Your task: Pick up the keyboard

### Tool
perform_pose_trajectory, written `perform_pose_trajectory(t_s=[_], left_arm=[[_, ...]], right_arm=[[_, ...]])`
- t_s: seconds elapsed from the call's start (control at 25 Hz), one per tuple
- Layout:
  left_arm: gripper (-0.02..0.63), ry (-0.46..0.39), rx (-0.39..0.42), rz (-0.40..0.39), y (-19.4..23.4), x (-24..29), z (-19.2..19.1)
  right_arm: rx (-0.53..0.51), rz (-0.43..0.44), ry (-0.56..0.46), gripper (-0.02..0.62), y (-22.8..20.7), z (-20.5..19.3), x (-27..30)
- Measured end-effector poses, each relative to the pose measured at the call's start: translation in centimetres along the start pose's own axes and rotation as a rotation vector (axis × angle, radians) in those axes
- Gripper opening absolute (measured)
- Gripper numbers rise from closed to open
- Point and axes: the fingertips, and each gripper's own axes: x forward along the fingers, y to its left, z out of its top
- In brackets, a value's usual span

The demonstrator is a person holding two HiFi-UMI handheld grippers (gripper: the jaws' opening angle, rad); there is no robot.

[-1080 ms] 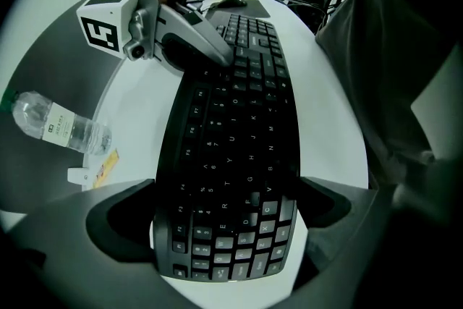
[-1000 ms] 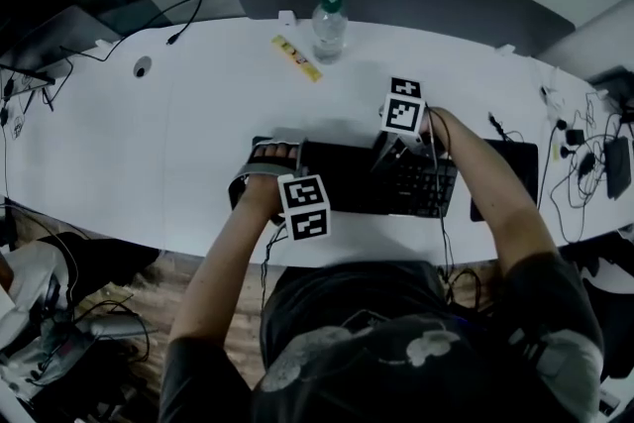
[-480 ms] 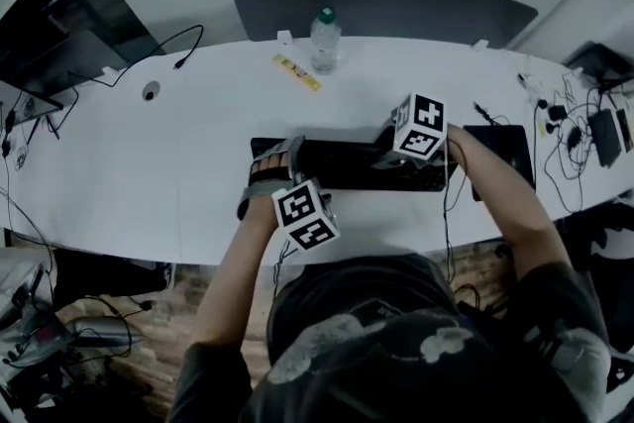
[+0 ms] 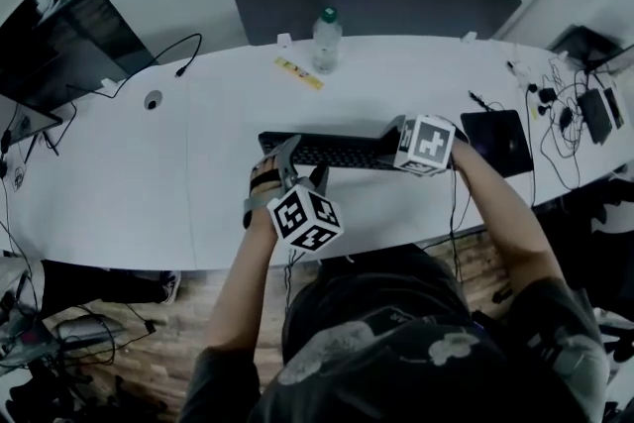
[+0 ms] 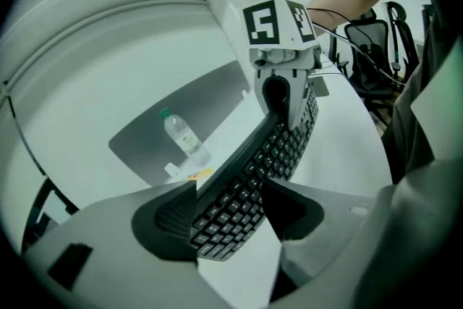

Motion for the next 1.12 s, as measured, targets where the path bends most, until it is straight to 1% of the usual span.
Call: perform_pose_trajectory(t_s=[0.12,0.24,0.32,0.44,0.56,0.64,0.76,0.84,0.96,1.12], left_arm=[[0.174,-0.032,-0.054,0.106,1.8,-0.8,-0.7],[0.054,-0.042,-0.116,0.192,2.9,-1.8,-1.8],[0.012,-0.037,-0.163,0.231,3.4,-2.2,-2.6],[0.003,-0.026,-0.234,0.261,3.4,-2.8,-3.8],[0.003,-0.007,-0.286,0.279,3.3,-2.9,-4.9],[0.003,0.019,-0.307,0.291,3.2,-2.9,-5.6],[0.003,0.064,-0.317,0.322,2.7,-3.2,-6.1],[0.003,0.083,-0.352,0.345,2.1,-3.7,-6.0],[0.003,0.105,-0.406,0.393,0.9,-4.6,-5.2],[0.003,0.153,-0.397,0.485,-0.8,-5.8,-3.3]], right_arm=[[0.008,-0.015,0.040,0.086,0.5,-0.3,-0.3],[0.001,-0.012,0.069,0.080,1.5,-0.4,-0.3],[-0.012,-0.010,0.064,0.072,2.0,-0.2,-0.1],[-0.021,-0.038,0.031,0.069,2.3,0.4,0.3],[-0.021,-0.066,0.006,0.067,2.0,0.7,0.4],[-0.033,-0.103,-0.021,0.067,1.3,1.0,0.5],[-0.050,-0.169,-0.046,0.067,0.2,0.6,0.4],[-0.050,-0.190,-0.063,0.067,-0.1,-0.1,0.1],[-0.043,-0.187,-0.114,0.067,0.2,-1.0,-1.0],[-0.049,-0.147,-0.229,0.067,0.7,-1.0,-3.3]])
